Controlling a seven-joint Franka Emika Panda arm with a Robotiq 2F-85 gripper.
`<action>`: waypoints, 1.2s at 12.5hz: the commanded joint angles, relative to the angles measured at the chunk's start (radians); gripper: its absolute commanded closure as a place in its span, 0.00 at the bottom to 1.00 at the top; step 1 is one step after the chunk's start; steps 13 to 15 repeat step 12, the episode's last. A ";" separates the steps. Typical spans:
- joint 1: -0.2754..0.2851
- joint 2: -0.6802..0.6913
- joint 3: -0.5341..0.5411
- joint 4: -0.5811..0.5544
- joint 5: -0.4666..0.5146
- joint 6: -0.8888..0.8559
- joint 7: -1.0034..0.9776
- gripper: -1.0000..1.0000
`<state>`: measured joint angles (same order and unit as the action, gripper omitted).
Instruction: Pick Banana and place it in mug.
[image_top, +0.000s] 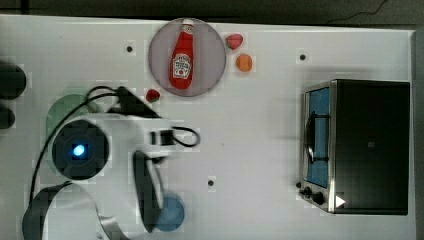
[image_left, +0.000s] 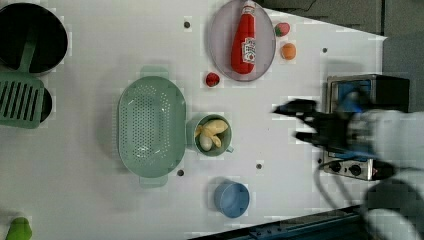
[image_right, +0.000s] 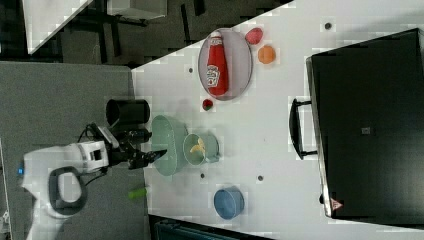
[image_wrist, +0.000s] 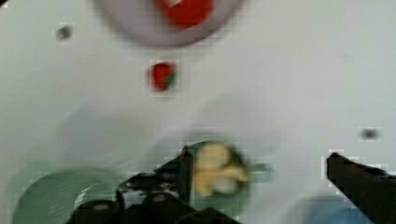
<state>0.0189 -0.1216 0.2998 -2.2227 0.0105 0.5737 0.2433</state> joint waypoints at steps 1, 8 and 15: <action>-0.039 -0.078 -0.113 0.115 0.002 -0.171 -0.029 0.00; -0.043 -0.106 -0.320 0.314 -0.006 -0.458 -0.119 0.00; -0.044 -0.102 -0.352 0.317 -0.030 -0.490 -0.204 0.00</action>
